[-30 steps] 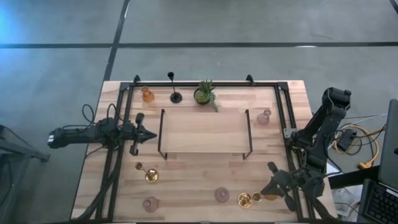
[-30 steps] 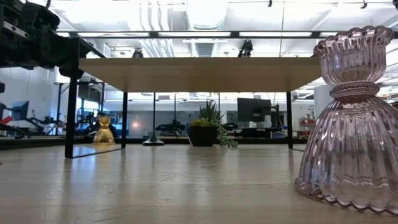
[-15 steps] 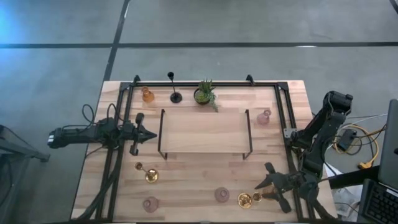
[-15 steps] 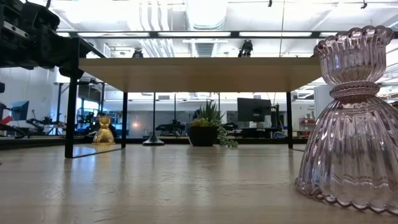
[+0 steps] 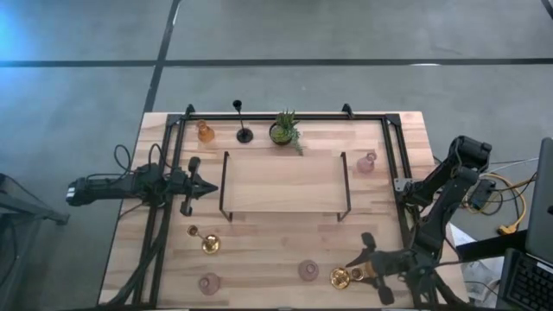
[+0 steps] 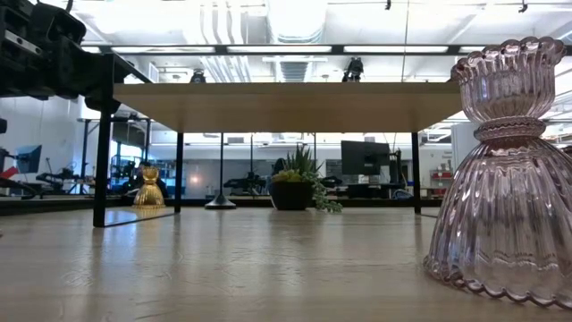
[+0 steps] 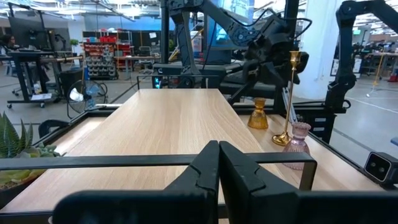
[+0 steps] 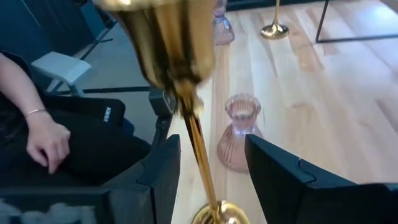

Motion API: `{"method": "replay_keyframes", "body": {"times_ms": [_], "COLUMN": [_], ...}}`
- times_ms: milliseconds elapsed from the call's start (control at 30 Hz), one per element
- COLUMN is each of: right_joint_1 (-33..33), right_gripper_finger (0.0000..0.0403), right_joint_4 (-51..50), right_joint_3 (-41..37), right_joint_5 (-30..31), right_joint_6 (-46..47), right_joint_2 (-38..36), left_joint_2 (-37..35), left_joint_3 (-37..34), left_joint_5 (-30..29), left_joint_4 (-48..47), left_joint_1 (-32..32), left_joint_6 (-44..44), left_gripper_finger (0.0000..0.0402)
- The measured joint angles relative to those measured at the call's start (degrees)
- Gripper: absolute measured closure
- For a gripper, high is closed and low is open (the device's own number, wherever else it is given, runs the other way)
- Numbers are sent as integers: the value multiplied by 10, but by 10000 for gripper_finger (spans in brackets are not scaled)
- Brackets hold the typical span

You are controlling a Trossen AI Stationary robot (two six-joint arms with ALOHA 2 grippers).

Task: Pick & Place candle stick holders
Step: Put the right gold candle holder on the shelf

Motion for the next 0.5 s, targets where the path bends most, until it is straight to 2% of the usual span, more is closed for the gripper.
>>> {"method": "replay_keyframes", "body": {"times_ms": [233,500], "right_joint_1": [-1,-1], "right_gripper_finger": [252,336], "right_joint_4": [-4,-5], "right_joint_3": [21,22], "right_joint_5": [0,-2], "right_joint_6": [-5,-4], "right_joint_2": [-4,-6], "left_joint_2": [0,0], "left_joint_3": [0,0], "left_joint_5": [0,0], "left_joint_4": [0,0], "left_joint_1": [0,0], "left_joint_6": [0,0], "left_gripper_finger": [387,387]}}
